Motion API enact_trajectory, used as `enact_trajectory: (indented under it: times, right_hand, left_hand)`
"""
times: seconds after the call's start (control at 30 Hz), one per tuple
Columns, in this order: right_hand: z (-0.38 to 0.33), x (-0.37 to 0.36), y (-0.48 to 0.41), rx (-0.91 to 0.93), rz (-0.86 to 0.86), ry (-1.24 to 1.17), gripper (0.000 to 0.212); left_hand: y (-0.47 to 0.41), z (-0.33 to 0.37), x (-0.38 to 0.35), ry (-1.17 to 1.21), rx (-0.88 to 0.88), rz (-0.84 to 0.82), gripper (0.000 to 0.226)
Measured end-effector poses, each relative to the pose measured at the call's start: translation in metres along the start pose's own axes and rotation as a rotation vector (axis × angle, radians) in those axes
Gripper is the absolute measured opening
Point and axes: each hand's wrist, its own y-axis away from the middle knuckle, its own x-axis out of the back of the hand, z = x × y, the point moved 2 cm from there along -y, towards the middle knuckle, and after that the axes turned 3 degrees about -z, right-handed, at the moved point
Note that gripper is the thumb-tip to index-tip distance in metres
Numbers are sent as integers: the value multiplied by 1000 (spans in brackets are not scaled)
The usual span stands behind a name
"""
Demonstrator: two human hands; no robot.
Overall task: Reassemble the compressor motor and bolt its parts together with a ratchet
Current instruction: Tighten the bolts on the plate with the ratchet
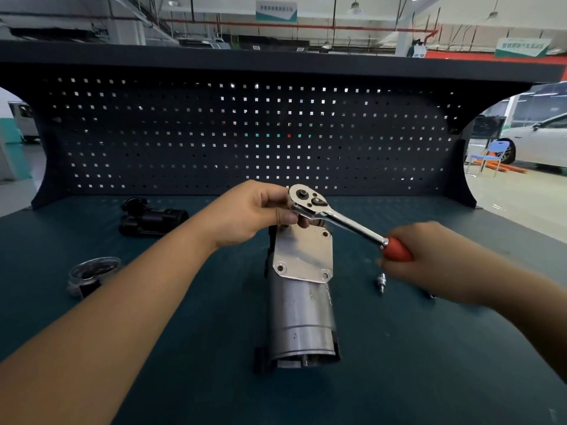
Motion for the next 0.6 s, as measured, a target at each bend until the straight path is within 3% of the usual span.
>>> enact_trajectory:
  times: [0.27,0.6]
  right_hand:
    - [-27,-26,28,-112,77,-125,31]
    - [-34,-34,32,-145,102,-211,30]
  left_hand:
    - [0,2,1,-47,-55,85,40]
    - [1,-6,-1,19,-22,119,31]
